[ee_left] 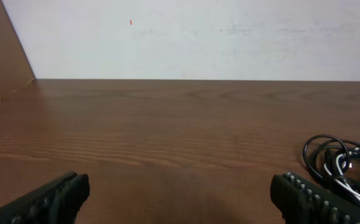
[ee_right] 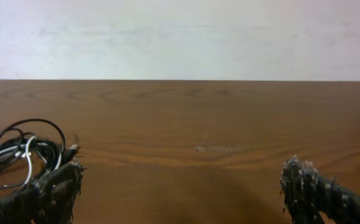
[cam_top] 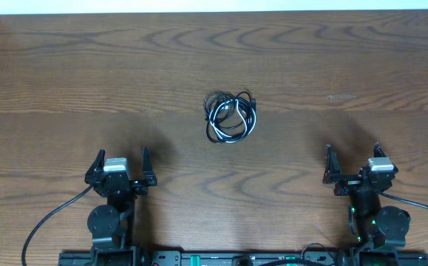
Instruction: Untangle cables
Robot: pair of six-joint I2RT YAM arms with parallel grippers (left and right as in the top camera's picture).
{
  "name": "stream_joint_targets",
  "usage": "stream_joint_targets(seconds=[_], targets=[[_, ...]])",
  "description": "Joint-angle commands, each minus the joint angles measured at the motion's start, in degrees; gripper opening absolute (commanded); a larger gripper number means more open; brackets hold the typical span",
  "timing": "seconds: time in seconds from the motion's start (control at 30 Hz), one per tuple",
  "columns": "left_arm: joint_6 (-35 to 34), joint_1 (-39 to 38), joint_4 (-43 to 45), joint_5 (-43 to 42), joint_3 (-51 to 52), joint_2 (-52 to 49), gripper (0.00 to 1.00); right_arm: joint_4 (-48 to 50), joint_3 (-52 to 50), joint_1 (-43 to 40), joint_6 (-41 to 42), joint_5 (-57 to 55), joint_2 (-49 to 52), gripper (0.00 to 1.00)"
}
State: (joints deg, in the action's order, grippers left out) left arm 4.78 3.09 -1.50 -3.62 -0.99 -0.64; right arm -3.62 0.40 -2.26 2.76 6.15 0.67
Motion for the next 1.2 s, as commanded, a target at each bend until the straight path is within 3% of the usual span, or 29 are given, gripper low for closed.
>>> stream_joint_targets(seconds=[0.0, 0.2, 0.67, 1.17], targets=[[0.57, -0.33, -2.34, 0.02, -1.16, -0.2, 0.99, 0.04, -0.02, 0.44, 1.9, 3.04, -0.28, 0.99], [0.55, -0.33, -2.38, -2.03, -4.68, -4.07, 0.99, 0.0, 0.83, 0.44, 1.92, 6.73, -0.28, 0.99], [0.57, -0.33, -4.94, -5.84, -19.96, -24.39, 0.98, -0.04, 7.17, 0.44, 1.92, 11.32, 2.27, 0.99], [0.59, -0.33, -20.68, -8.92, -37.51, -37.68, 0.99, -0.22, 27.41, 0.26, 1.9, 21.57, 29.27, 0.99]])
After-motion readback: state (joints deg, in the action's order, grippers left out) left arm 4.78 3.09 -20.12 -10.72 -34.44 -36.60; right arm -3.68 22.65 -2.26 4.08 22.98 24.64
